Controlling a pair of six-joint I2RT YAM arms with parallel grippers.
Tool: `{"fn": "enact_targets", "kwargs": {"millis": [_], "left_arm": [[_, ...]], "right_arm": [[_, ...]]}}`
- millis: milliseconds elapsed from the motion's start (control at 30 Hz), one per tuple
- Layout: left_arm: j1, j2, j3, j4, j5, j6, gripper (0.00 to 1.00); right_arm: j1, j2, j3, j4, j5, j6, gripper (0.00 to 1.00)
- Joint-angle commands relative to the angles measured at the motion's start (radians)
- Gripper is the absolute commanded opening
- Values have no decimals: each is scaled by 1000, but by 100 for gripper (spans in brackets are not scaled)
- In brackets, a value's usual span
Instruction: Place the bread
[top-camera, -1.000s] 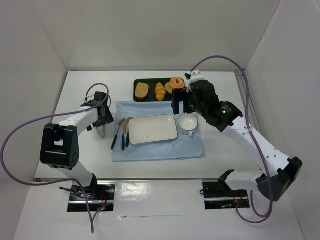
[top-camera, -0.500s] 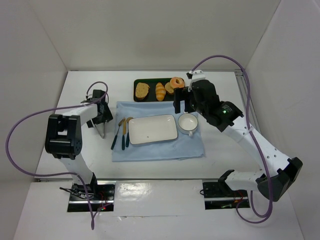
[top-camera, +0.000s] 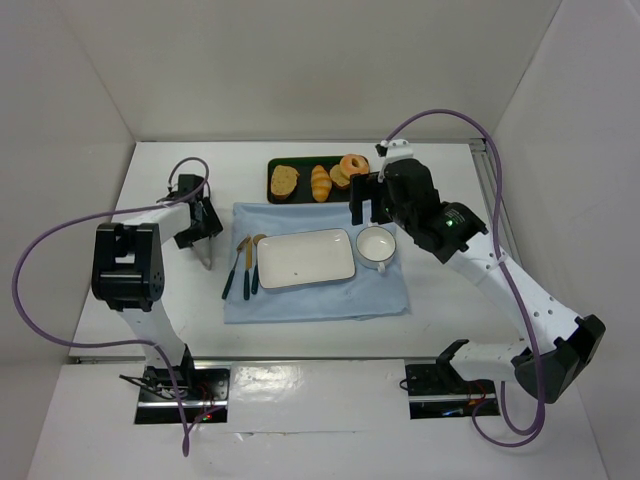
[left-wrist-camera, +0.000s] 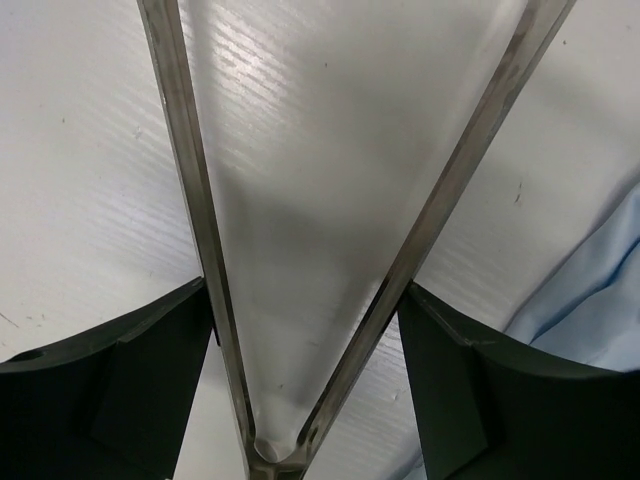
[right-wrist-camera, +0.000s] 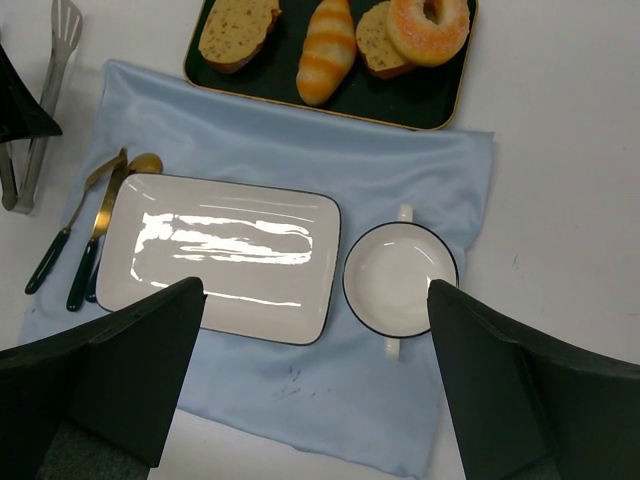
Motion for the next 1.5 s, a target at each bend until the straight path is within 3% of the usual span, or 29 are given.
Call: {"fn": "enact_targets", "kwargs": {"millis": [0,167,267,367,567,767,1033,1300,1467], "left_arm": [[13,74,-10,-35,30,19,86],[46,117,15,-79,82,10,90],[55,126,38,-89,102,10,83],[64,126,48,-99,124,10,69],[64,56,48,-109,188,30,58],[3,-116,48,-171,193,48,58],[-66,-334,163,-283,219,30,57],[-200,-368,257,-296,269,30,58],[-243,-347,268,-208,320,39,61]], "right_arm": [[-7,-24,33,28,33,-15,100],[-7,-33,33,28,56,-24,100],[-7,-44,33,28,56,-24,100],[-7,-53,33,28,65,-24,100],[-7,-53,9,46,56,-13,100],[-7,-64,-23,78,36,-4,100],[-7,-73,-66,126,-10,14,100],[-7,-110,-105,126,-29,24,100],[-7,-160,-137,135,-29,24,100]]}}
